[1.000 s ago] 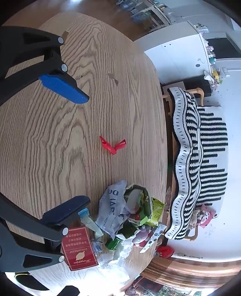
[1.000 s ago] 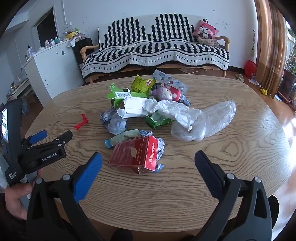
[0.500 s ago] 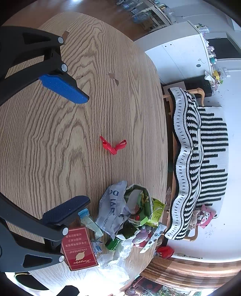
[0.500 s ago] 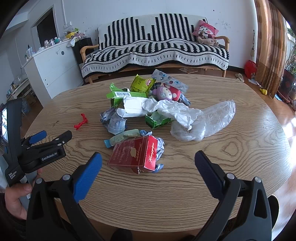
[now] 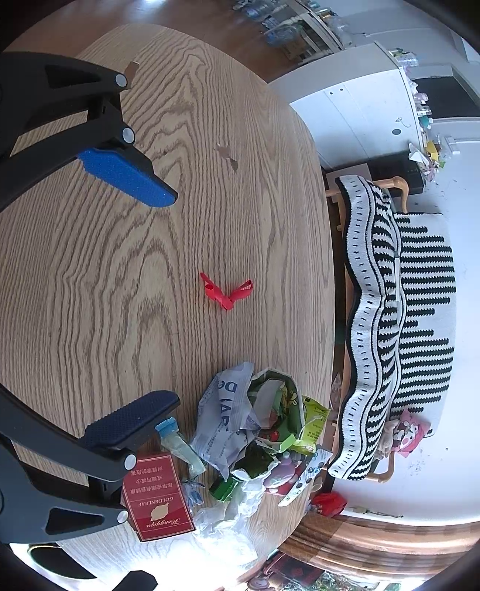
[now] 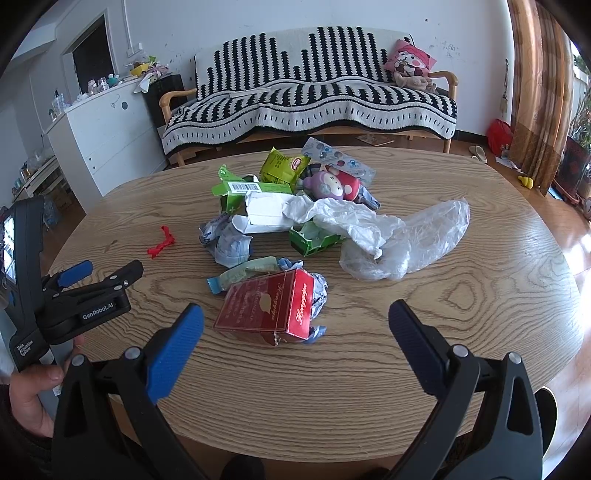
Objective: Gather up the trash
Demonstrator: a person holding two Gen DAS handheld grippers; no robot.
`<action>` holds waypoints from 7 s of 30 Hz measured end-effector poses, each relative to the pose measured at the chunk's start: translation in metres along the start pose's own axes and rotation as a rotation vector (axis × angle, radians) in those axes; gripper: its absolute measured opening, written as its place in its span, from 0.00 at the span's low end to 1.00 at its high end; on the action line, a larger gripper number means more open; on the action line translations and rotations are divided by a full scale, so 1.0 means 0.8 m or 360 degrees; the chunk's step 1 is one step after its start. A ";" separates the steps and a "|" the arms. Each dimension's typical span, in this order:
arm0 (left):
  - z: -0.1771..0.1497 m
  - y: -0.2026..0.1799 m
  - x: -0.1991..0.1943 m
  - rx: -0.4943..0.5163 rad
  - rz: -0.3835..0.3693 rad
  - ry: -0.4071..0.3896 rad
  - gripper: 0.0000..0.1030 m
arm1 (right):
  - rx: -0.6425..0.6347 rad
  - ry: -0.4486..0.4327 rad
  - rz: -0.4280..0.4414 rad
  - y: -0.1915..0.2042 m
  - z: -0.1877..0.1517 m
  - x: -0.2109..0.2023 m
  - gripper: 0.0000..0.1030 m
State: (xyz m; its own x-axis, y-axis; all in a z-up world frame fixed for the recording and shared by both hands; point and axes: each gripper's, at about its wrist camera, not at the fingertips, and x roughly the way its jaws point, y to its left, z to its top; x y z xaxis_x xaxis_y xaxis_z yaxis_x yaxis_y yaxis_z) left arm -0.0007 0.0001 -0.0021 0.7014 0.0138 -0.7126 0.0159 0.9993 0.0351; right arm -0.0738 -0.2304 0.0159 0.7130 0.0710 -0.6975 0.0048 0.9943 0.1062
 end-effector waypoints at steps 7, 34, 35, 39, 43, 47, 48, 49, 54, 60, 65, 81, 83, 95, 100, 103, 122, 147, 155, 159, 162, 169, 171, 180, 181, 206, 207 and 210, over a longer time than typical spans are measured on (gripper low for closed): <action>0.000 0.000 0.000 0.0000 -0.0001 0.0001 0.94 | -0.0001 0.0000 0.0002 0.000 0.000 0.000 0.94; 0.023 0.040 0.070 -0.0054 -0.0075 0.0170 0.94 | 0.0063 0.0140 0.0069 -0.013 -0.007 0.026 0.94; 0.027 0.041 0.077 -0.0052 -0.0075 0.0174 0.94 | 0.0059 0.0146 0.0068 -0.013 -0.008 0.027 0.94; 0.039 0.040 0.112 -0.0045 -0.0078 0.0213 0.90 | 0.0065 0.0175 0.0071 -0.016 -0.008 0.033 0.94; 0.038 0.027 0.137 0.0042 -0.0044 0.0273 0.66 | 0.0091 0.0209 0.0088 -0.021 -0.008 0.038 0.91; 0.042 0.020 0.130 0.0097 -0.0068 0.0245 0.22 | 0.0100 0.0267 0.0120 -0.019 -0.012 0.050 0.82; 0.041 0.020 0.128 0.0099 -0.0066 0.0246 0.11 | 0.0103 0.0284 0.0131 -0.019 -0.013 0.053 0.81; 0.041 0.021 0.127 0.0091 -0.0083 0.0246 0.09 | 0.0110 0.0304 0.0147 -0.018 -0.014 0.058 0.78; 0.043 0.025 0.112 0.0067 -0.0119 0.0192 0.07 | 0.0206 0.0365 0.0215 -0.021 -0.012 0.078 0.72; 0.042 0.013 0.091 0.0118 -0.0155 0.0132 0.07 | 0.0340 0.0389 0.0328 -0.029 -0.008 0.091 0.38; 0.042 0.008 0.074 0.0124 -0.0194 0.0101 0.07 | 0.0333 0.0259 0.0414 -0.033 0.000 0.060 0.28; 0.039 -0.207 -0.029 0.0401 -0.0738 -0.0020 0.07 | 0.0644 -0.0257 -0.0341 -0.286 -0.063 -0.148 0.27; 0.023 -0.269 -0.047 0.0514 -0.0852 -0.0017 0.07 | 0.0701 -0.0271 -0.0530 -0.329 -0.093 -0.172 0.27; -0.123 -0.554 -0.124 0.0981 -0.1484 0.0148 0.07 | 0.1044 -0.0042 -0.0998 -0.537 -0.275 -0.233 0.26; -0.188 -0.628 -0.104 0.1077 -0.1629 0.0347 0.07 | 0.1197 0.0088 -0.0938 -0.577 -0.309 -0.217 0.26; -0.212 -0.655 -0.093 0.1103 -0.1660 0.0431 0.07 | 0.1215 0.0147 -0.0922 -0.580 -0.311 -0.204 0.26; -0.232 -0.698 -0.087 0.1173 -0.1680 0.0468 0.51 | 0.1298 0.0210 -0.0877 -0.593 -0.311 -0.185 0.26; -0.002 -0.354 -0.086 0.0565 -0.1163 -0.0091 0.86 | 0.0632 -0.0047 -0.0465 -0.356 -0.095 -0.124 0.71; 0.051 -0.137 0.000 0.0223 -0.0644 -0.0064 0.86 | 0.0267 0.0089 -0.0042 -0.164 -0.011 -0.014 0.72; 0.056 -0.062 0.036 0.0140 -0.0560 -0.0026 0.86 | 0.0168 0.0168 0.0046 -0.096 0.010 0.035 0.72; 0.058 -0.036 0.052 0.0130 -0.0661 -0.0014 0.86 | 0.0112 0.0226 0.0070 -0.069 0.018 0.068 0.72; 0.045 -0.068 0.063 0.0339 -0.0757 -0.0065 0.89 | 0.0083 0.0325 0.0072 -0.041 0.021 0.117 0.74; 0.044 -0.081 0.071 0.0421 -0.0691 -0.0087 0.89 | 0.0069 0.0340 0.0063 -0.039 0.019 0.124 0.74; 0.059 -0.096 0.120 0.0446 -0.0705 0.0024 0.90 | 0.0013 0.0402 0.0029 -0.034 0.011 0.143 0.74; 0.059 -0.097 0.122 0.0452 -0.0703 0.0032 0.90 | 0.0005 0.0408 0.0026 -0.033 0.010 0.145 0.74; 0.066 -0.036 0.066 0.0319 -0.0561 -0.0008 0.42 | 0.0051 0.0233 0.0080 -0.075 0.013 0.074 0.33; 0.069 -0.036 0.058 0.0295 -0.0572 -0.0021 0.42 | 0.0062 0.0220 0.0074 -0.081 0.011 0.068 0.33; 0.076 -0.045 0.037 0.0264 -0.0597 -0.0077 0.42 | 0.0106 0.0171 0.0037 -0.106 0.005 0.045 0.33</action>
State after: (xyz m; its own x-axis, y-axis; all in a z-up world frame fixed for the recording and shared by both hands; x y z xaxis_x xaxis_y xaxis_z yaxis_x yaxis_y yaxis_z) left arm 0.0628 -0.0377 0.0182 0.6579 -0.3559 -0.6637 0.3887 0.9153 -0.1055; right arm -0.0457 -0.3127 -0.0153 0.6342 0.1057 -0.7660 0.0381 0.9851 0.1675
